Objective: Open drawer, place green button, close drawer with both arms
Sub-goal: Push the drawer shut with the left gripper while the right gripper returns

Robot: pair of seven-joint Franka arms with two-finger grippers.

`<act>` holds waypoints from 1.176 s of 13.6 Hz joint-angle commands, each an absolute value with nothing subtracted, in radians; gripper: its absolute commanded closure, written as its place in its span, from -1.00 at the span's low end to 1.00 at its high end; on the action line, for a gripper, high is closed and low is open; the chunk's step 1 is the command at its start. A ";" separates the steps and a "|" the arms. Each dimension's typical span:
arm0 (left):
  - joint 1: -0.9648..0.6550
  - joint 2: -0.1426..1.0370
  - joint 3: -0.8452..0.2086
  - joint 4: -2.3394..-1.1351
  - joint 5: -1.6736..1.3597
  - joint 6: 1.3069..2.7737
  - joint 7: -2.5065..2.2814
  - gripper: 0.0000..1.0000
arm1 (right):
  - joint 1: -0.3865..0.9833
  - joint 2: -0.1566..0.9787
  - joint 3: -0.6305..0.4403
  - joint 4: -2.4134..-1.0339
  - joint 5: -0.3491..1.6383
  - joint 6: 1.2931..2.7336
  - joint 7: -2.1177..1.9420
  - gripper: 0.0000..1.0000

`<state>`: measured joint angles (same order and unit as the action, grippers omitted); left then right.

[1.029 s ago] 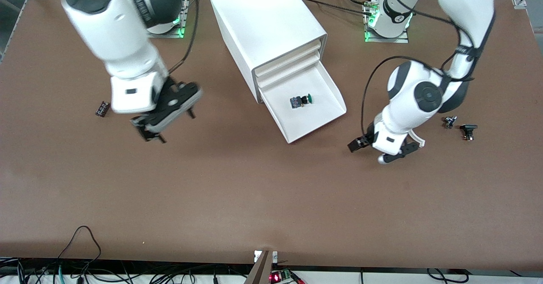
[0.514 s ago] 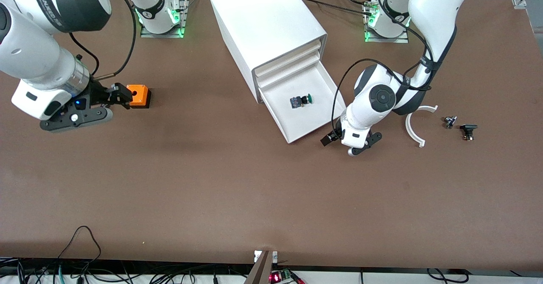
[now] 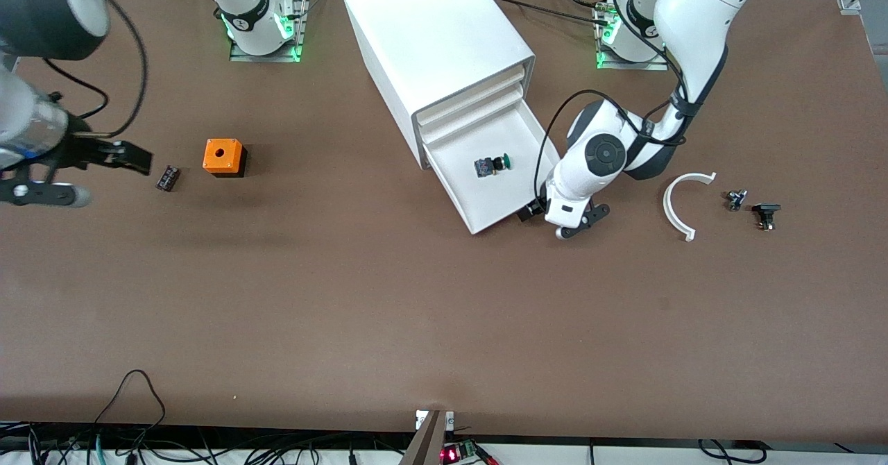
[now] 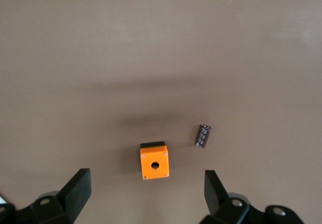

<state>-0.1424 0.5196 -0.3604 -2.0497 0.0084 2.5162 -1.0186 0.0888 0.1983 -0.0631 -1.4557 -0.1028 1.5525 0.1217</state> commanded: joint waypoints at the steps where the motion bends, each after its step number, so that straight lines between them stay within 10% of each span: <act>1: -0.149 0.483 -0.406 -2.082 0.035 2.487 -1.051 -1.00 | 0.081 0.167 -0.135 -1.496 -0.040 1.583 0.107 -1.00; 9: -0.149 0.460 -0.548 -2.141 0.026 2.427 -1.039 -1.00 | 0.083 -0.127 -0.175 -1.842 -0.021 1.709 0.046 -1.00; 16: -0.149 0.448 -0.612 -2.154 0.023 2.342 -1.037 -1.00 | 0.086 -0.101 -0.175 -1.821 -0.029 1.706 0.021 -1.00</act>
